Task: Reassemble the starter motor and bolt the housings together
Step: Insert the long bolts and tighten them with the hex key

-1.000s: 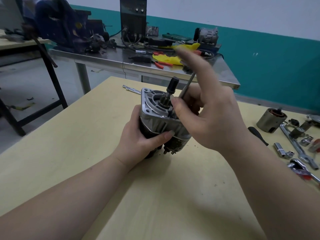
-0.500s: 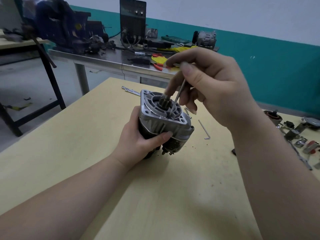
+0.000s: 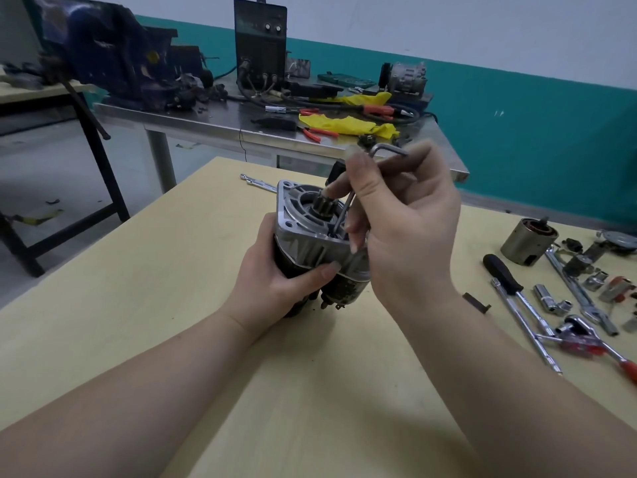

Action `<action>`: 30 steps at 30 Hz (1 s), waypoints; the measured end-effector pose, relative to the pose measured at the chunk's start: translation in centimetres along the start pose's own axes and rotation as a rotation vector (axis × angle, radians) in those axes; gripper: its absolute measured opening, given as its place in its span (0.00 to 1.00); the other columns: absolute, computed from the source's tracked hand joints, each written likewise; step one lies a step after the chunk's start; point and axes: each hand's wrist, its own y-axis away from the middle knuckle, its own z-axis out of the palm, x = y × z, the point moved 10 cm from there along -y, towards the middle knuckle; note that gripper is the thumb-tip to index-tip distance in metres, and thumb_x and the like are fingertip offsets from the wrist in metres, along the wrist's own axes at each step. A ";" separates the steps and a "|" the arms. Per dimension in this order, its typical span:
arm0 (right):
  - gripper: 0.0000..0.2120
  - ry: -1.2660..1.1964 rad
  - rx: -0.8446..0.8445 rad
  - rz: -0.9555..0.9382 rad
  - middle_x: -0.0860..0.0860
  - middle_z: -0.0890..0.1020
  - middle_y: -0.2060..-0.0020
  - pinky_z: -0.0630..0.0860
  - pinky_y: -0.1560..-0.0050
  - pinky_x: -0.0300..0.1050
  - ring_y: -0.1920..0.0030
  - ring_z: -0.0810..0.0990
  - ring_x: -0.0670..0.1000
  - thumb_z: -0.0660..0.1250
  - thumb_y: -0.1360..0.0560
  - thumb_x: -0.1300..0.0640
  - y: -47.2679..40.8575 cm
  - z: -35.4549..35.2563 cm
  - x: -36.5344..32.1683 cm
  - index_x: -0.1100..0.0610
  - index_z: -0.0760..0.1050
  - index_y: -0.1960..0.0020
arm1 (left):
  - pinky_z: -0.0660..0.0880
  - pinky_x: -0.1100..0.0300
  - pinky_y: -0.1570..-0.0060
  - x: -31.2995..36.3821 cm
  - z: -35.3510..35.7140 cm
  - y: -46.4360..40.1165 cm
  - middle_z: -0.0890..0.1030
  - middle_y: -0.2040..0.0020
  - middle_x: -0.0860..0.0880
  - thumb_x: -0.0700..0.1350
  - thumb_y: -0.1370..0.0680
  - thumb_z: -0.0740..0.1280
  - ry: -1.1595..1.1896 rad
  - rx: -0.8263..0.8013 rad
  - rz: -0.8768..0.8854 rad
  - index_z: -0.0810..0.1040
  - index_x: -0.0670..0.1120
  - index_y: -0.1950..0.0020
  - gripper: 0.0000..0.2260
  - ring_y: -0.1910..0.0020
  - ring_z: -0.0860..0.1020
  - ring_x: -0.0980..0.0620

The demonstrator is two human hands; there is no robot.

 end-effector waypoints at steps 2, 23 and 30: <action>0.07 0.036 -0.014 0.012 0.59 0.85 0.63 0.71 0.77 0.43 0.74 0.75 0.53 0.71 0.18 0.60 0.1 0.1 0.1 0.54 0.75 0.42 | 0.77 0.72 0.46 0.0 0.1 0.0 0.84 0.40 0.66 0.61 0.33 0.82 0.010 -0.002 -0.004 0.73 0.77 0.40 0.27 0.40 0.83 0.64; 0.10 0.473 -0.039 0.114 0.56 0.84 0.70 0.73 0.79 0.44 0.77 0.81 0.55 0.64 0.14 0.59 -3.2 0.3 -2.6 0.55 0.79 0.36 | 0.77 0.72 0.45 0.1 0.1 0.1 0.84 0.38 0.65 0.67 0.32 0.82 0.011 0.002 0.000 0.73 0.75 0.37 0.28 0.38 0.82 0.64; 0.08 -0.043 -0.224 0.293 0.60 0.85 0.60 0.77 0.70 0.41 0.67 0.82 0.53 0.70 0.21 0.60 -1.4 0.2 -0.8 0.62 0.77 0.44 | 0.77 0.73 0.46 -0.2 0.1 0.1 0.84 0.38 0.64 0.68 0.32 0.81 0.025 0.001 -0.015 0.73 0.74 0.37 0.28 0.38 0.82 0.64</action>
